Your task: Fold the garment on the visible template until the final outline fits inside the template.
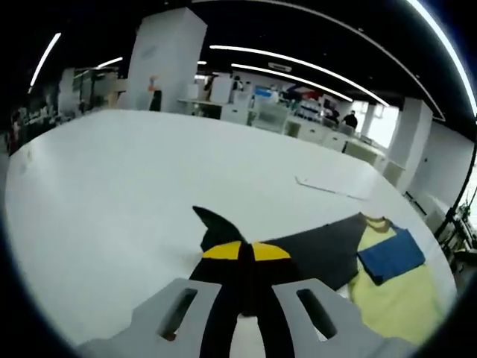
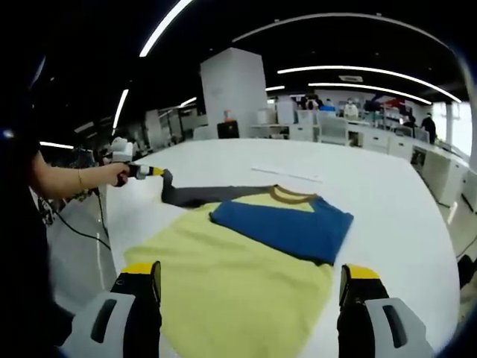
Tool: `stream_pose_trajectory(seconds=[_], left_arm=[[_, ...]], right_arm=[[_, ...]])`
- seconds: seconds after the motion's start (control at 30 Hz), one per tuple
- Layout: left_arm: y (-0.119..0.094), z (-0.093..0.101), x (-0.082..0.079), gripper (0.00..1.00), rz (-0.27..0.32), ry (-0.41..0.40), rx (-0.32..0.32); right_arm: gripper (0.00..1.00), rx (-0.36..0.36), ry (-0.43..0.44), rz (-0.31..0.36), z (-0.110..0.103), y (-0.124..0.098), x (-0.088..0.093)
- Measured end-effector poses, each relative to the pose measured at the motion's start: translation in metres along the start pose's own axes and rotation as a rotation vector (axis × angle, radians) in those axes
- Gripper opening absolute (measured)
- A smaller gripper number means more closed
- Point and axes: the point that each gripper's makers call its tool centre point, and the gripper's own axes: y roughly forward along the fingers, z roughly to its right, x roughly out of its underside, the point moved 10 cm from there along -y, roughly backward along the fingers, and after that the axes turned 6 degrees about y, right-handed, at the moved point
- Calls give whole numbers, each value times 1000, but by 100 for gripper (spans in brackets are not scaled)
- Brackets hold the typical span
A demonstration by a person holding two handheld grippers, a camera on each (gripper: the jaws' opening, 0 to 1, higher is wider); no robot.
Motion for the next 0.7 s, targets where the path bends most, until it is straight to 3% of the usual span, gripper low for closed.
stream_pose_trajectory(seconds=[0.7], left_arm=[[16, 35, -7, 0, 21, -19, 88]], right_arm=[[99, -17, 7, -8, -4, 1, 3]])
